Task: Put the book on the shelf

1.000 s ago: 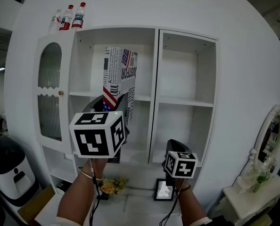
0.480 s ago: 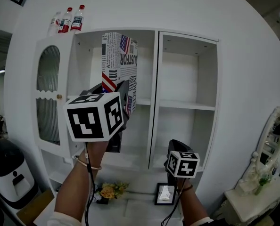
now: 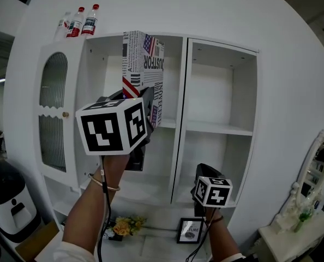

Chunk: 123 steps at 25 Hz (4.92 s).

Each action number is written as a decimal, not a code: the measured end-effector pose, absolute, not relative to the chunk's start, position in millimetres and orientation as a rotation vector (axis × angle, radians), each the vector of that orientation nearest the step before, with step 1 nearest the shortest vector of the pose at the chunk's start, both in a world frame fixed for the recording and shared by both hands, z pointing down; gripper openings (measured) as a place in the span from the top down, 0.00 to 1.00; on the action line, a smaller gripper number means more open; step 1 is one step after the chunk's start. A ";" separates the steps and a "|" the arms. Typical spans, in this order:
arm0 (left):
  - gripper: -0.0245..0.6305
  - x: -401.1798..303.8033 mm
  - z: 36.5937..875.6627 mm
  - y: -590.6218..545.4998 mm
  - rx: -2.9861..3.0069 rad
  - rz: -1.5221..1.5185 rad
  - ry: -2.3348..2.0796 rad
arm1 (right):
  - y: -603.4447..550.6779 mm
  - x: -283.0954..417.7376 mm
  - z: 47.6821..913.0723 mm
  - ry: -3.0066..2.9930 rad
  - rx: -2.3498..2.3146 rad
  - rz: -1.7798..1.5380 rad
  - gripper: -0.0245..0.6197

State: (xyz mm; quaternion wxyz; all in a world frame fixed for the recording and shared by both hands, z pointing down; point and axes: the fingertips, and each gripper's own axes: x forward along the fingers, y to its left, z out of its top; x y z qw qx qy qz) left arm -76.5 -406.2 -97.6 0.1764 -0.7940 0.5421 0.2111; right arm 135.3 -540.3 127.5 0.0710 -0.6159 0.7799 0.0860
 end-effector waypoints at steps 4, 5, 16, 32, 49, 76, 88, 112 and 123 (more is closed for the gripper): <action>0.72 -78.2 -102.8 -418.1 -2.249 0.604 1.541 | -551.1 135.4 127.9 2.352 -1.852 0.246 0.93; 0.72 -78.3 -105.1 -420.8 -2.244 0.602 1.543 | -554.2 135.4 128.6 2.355 -1.853 0.239 0.93; 0.72 -70.2 -130.7 -453.6 -2.216 0.554 1.562 | -581.7 143.6 125.0 2.358 -1.859 0.200 0.93; 0.72 -65.0 -132.8 -519.2 -2.230 0.454 1.637 | -608.4 149.1 129.6 2.371 -1.864 0.160 0.93; 0.72 -55.2 -143.3 -576.0 -2.262 0.403 1.721 | -631.4 154.0 136.9 2.374 -1.860 0.133 0.93; 0.60 -43.8 -135.3 -602.8 -2.296 0.286 1.723 | -635.3 155.3 147.6 2.375 -1.840 0.093 0.93; 0.54 -46.8 -133.5 -584.5 -2.273 0.305 1.741 | -621.3 157.5 147.3 2.372 -1.839 0.095 0.93; 0.53 -56.2 -101.2 -520.9 -2.256 0.342 1.716 | -566.0 143.0 156.8 2.402 -1.846 0.099 0.93; 0.53 -45.3 -37.9 -495.6 -2.377 0.348 1.619 | -534.9 141.4 179.4 2.385 -1.849 0.106 0.93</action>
